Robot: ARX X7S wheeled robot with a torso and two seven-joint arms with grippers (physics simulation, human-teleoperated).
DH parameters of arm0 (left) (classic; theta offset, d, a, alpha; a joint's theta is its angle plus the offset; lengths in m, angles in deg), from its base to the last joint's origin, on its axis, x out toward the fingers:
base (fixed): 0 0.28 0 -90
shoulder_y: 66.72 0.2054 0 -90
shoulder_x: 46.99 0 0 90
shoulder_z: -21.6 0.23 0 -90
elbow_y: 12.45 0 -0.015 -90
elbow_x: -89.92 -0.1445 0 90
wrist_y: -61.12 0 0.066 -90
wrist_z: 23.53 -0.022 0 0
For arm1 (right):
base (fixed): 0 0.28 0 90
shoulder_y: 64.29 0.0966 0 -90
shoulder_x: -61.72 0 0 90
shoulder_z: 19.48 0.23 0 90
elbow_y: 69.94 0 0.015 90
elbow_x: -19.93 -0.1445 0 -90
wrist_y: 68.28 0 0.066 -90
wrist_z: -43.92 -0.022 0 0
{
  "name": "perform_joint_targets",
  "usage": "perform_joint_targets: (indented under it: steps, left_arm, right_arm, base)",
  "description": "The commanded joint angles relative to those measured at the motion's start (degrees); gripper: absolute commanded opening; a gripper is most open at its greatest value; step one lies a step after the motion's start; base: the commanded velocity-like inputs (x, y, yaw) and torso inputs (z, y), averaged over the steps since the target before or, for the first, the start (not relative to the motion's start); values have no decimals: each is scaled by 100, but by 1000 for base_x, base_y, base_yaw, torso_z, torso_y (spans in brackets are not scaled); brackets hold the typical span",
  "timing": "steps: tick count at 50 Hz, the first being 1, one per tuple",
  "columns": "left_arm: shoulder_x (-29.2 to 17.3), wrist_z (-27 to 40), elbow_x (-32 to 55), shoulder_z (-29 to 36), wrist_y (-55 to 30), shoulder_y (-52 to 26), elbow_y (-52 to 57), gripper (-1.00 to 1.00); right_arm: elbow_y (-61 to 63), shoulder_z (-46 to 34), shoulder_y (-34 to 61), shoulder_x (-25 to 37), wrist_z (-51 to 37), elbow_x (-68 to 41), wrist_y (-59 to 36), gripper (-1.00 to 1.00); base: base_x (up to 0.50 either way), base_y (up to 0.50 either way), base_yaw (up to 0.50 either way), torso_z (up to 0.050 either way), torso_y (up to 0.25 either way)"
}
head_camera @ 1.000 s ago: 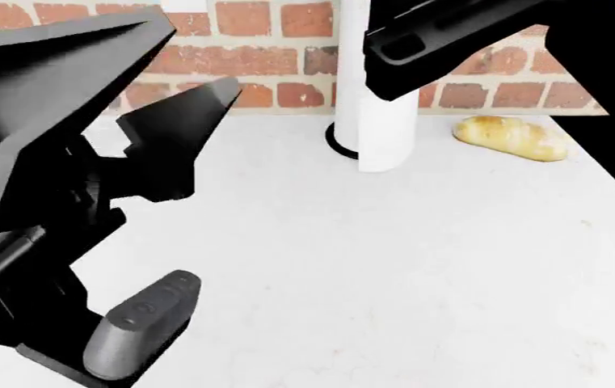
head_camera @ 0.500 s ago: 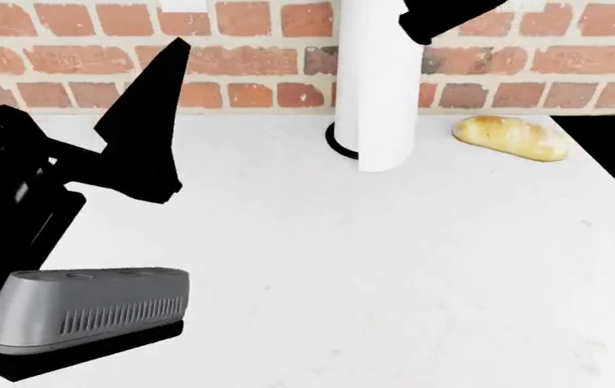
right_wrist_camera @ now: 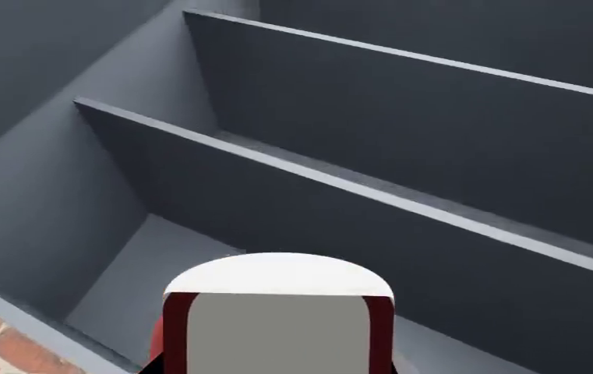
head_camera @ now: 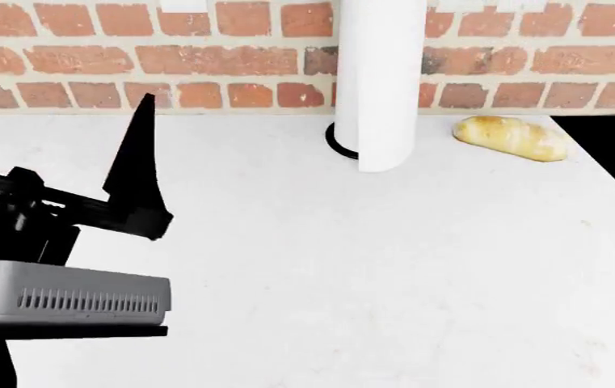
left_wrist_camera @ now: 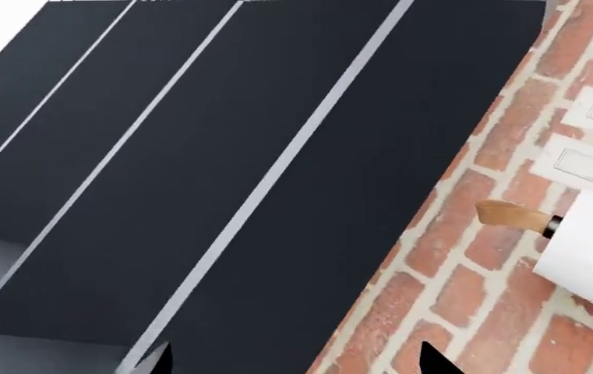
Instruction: A wet mug is on the counter and needs to be dried. Pick it up and place it upside down in the open cabinet.
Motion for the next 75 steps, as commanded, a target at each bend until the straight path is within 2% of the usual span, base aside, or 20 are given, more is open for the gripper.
perform_joint_targets:
  steps: [1, 14, 22, 47, 54, 57, 63, 75]
  left_arm:
    - [174, 484, 1098, -398, -165, 697, -14, 100]
    - [340, 728, 1980, -760, -148, 1147, 221, 100]
    - [343, 849, 2294, -983, -127, 1291, 321, 100]
    - [433, 833, 2321, -989, 7, 1319, 223, 100]
    - [447, 833, 2302, -978, 39, 1351, 204, 100]
    - [456, 837, 2286, -974, 75, 1381, 180, 100]
    - [470, 846, 2256, -970, 143, 1440, 130, 100]
    - [509, 844, 2189, -931, 194, 1477, 63, 100]
  right_arm:
    - [-372, -342, 310, -103, 687, 1079, 291, -100]
    - [-1983, -1104, 974, -430, 1787, 2705, 1423, -100]
    - [-3000, -1320, 1382, -738, 2220, 3270, 2031, -100]
    - [-6809, -1198, 2277, -1938, 2899, 4083, 3737, -100]
    - [-8347, -1211, 2705, -2340, 3193, 4412, 4466, -100]
    - [-8913, -810, 2796, -2595, 3423, 4897, 4651, -100]
    - [-9499, 895, 2798, -3157, 4014, 6710, 4637, -100]
    - [-10019, 811, 2799, -3169, 3575, 6242, 3855, -100]
  base:
    - [0, 0, 0, 0, 0]
    - [0, 0, 0, 0, 0]
    - [0, 0, 0, 0, 0]
    - [0, 0, 0, 0, 0]
    - [0, 0, 0, 0, 0]
    - [0, 0, 0, 0, 0]
    - [0, 0, 0, 0, 2]
    - [0, 0, 0, 0, 0]
